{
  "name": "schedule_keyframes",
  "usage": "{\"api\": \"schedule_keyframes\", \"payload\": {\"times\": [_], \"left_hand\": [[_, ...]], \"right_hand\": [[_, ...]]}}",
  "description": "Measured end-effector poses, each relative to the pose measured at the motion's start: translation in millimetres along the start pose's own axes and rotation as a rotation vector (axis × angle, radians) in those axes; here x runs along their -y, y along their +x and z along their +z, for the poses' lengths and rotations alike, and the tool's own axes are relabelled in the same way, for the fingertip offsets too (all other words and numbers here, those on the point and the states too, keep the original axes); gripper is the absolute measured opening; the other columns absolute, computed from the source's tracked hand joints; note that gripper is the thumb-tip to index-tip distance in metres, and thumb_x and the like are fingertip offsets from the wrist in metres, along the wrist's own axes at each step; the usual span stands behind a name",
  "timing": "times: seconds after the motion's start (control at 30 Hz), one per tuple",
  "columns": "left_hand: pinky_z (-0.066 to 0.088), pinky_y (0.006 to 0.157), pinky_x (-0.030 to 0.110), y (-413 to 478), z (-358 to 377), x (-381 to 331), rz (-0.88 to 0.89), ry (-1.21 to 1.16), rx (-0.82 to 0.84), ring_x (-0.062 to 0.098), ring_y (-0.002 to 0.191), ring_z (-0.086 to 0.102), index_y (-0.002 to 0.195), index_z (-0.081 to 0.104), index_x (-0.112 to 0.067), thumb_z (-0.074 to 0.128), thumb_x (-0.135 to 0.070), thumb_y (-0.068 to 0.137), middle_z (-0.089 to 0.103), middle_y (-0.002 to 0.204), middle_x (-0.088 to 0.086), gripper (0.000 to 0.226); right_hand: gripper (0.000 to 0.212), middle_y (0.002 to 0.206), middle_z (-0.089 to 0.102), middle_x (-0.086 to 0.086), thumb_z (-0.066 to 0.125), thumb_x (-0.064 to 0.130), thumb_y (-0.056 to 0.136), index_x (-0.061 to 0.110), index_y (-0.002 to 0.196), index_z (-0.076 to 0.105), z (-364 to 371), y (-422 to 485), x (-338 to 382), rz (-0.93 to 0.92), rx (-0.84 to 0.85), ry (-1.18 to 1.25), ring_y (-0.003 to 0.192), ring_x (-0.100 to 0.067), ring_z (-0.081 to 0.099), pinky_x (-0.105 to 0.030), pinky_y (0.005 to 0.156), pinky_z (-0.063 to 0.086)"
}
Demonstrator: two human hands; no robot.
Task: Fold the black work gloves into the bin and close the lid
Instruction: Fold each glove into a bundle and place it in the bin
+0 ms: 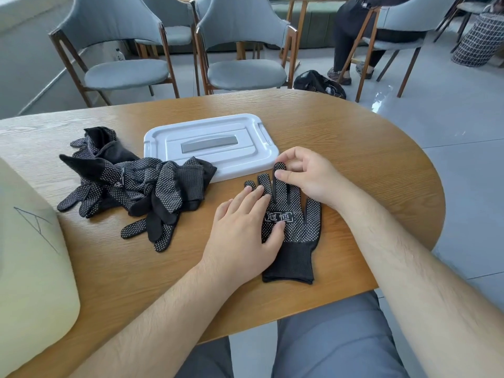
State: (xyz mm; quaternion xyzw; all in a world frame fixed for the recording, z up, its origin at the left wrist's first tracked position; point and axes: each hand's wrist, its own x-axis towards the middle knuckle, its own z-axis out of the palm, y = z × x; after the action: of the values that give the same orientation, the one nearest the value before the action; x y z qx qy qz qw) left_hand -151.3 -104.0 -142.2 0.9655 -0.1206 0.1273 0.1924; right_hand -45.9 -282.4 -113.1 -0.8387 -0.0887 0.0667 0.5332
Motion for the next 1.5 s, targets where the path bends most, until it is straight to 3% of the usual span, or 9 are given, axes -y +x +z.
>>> {"api": "schedule_keyframes", "payload": {"times": [0.2, 0.33, 0.43, 0.6, 0.8, 1.03, 1.13, 1.3, 1.5], "left_hand": [[0.026, 0.118, 0.039, 0, -1, 0, -0.004, -0.001, 0.004, 0.011, 0.149, 0.032, 0.140, 0.057, -0.022, 0.036, -0.059, 0.091, 0.047, 0.154, -0.007, 0.065], [0.025, 0.118, 0.039, -1, -1, 0, -0.001, -0.006, 0.001, 0.012, 0.149, 0.032, 0.142, 0.056, -0.023, 0.036, -0.059, 0.091, 0.047, 0.155, -0.006, 0.065], [0.017, 0.121, 0.036, -2, -3, -1, 0.004, -0.012, 0.016, 0.011, 0.152, 0.026, 0.147, 0.050, -0.026, 0.034, -0.059, 0.094, 0.041, 0.159, -0.007, 0.064], [0.011, 0.126, 0.037, -4, -10, -3, 0.118, -0.093, 0.035, 0.001, 0.153, 0.013, 0.149, 0.047, -0.033, 0.030, -0.059, 0.101, 0.031, 0.162, -0.019, 0.057], [0.013, 0.126, 0.034, -4, -7, -2, 0.175, -0.063, 0.126, -0.001, 0.153, 0.014, 0.150, 0.047, -0.032, 0.032, -0.063, 0.096, 0.033, 0.160, -0.020, 0.063], [0.015, 0.125, 0.035, -4, -7, -2, 0.176, -0.070, 0.127, -0.001, 0.152, 0.015, 0.149, 0.048, -0.034, 0.031, -0.064, 0.095, 0.033, 0.160, -0.021, 0.064], [0.015, 0.125, 0.034, -4, -7, -1, 0.180, -0.070, 0.123, -0.001, 0.152, 0.016, 0.148, 0.048, -0.033, 0.032, -0.064, 0.095, 0.034, 0.160, -0.020, 0.063], [0.017, 0.125, 0.036, -3, -7, -1, 0.177, -0.068, 0.119, -0.001, 0.152, 0.017, 0.147, 0.049, -0.034, 0.033, -0.064, 0.095, 0.035, 0.159, -0.020, 0.063], [0.016, 0.125, 0.035, -4, -7, -1, 0.176, -0.073, 0.122, -0.001, 0.152, 0.017, 0.147, 0.049, -0.034, 0.034, -0.064, 0.095, 0.035, 0.159, -0.020, 0.062]], "right_hand": [[0.025, 0.099, 0.075, 0.002, 0.082, 0.016, 0.086, 0.028, 0.103, 0.070, 3, -1, 9, 0.049, -0.034, 0.023, 0.092, -0.010, 0.070, -0.029, 0.090, 0.050], [0.027, 0.091, 0.073, 0.007, 0.086, 0.013, 0.081, 0.027, 0.100, 0.072, 1, -4, 10, 0.054, -0.026, 0.025, 0.085, 0.003, 0.066, -0.022, 0.086, 0.046], [0.032, 0.093, 0.071, 0.009, 0.087, 0.030, 0.080, 0.031, 0.108, 0.071, 1, -5, 6, 0.013, -0.066, -0.010, 0.087, 0.002, 0.064, -0.023, 0.084, 0.047], [0.024, 0.110, 0.064, 0.015, 0.054, 0.042, 0.101, 0.032, 0.118, 0.068, -8, -16, -12, -0.076, -0.350, -0.350, 0.102, -0.009, 0.061, -0.044, 0.101, 0.049], [0.032, 0.124, 0.057, 0.017, 0.056, 0.056, 0.096, 0.038, 0.119, 0.070, -14, -35, -24, -0.112, -0.247, -0.698, 0.124, -0.012, 0.044, -0.039, 0.105, 0.027], [0.006, 0.098, 0.066, 0.020, 0.061, 0.041, 0.098, 0.038, 0.104, 0.061, -7, -42, -16, -0.189, -0.195, -0.388, 0.100, -0.004, 0.060, -0.035, 0.099, 0.042], [0.014, 0.097, 0.070, 0.016, 0.060, 0.044, 0.100, 0.037, 0.110, 0.055, -2, -43, -11, -0.145, -0.171, -0.249, 0.093, 0.003, 0.062, -0.021, 0.085, 0.044], [0.020, 0.083, 0.073, 0.006, 0.068, 0.033, 0.097, 0.036, 0.114, 0.057, 1, -30, -11, -0.093, -0.196, -0.160, 0.076, -0.010, 0.061, -0.032, 0.081, 0.049], [0.026, 0.061, 0.061, 0.026, 0.077, 0.030, 0.090, 0.036, 0.109, 0.062, 0, -22, -16, -0.089, -0.208, -0.147, 0.063, 0.003, 0.053, -0.027, 0.076, 0.045]]}}
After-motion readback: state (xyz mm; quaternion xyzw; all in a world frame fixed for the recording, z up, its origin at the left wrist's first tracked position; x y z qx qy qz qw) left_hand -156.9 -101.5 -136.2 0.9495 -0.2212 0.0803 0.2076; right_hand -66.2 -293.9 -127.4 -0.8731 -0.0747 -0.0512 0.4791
